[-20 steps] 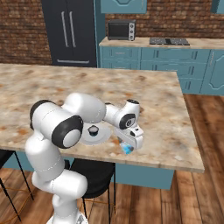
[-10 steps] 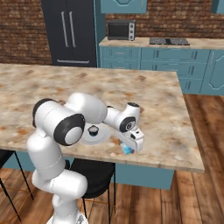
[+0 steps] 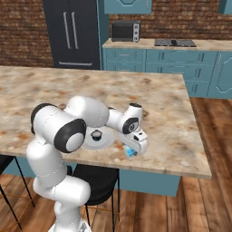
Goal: Place two yogurt containers on each plate.
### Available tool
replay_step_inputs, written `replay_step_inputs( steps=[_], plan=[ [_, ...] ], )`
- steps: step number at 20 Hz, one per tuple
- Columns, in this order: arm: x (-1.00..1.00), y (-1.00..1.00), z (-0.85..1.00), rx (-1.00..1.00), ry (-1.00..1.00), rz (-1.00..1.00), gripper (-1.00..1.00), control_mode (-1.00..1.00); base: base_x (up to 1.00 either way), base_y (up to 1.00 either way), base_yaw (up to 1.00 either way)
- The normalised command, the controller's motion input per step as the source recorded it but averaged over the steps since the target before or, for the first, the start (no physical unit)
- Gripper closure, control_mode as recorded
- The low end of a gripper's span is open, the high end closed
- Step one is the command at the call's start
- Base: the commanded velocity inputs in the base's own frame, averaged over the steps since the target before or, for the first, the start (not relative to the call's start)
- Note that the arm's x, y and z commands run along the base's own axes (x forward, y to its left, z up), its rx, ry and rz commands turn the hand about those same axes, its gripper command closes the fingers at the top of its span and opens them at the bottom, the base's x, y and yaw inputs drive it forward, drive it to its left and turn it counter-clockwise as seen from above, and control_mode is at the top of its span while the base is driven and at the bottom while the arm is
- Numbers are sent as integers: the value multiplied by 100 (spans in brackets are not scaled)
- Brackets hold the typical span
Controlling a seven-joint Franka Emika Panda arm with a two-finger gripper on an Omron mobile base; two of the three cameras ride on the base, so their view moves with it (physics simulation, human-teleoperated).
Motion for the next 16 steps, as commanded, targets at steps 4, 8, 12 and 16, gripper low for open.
replay_step_inputs(
  steps=[4, 8, 12, 16],
  plan=[
    [-7, 80, 41, -5, 0, 20, 100, -100, 0, 0, 0],
    [8, 76, 31, 10, 2, 29, 100, -100, 0, 0, 0],
    [45, 78, 9, 2, 4, 9, 100, -100, 0, 0, 0],
    [63, 13, -16, 0, -1, 0, 100, -100, 0, 0, 0]
  ],
)
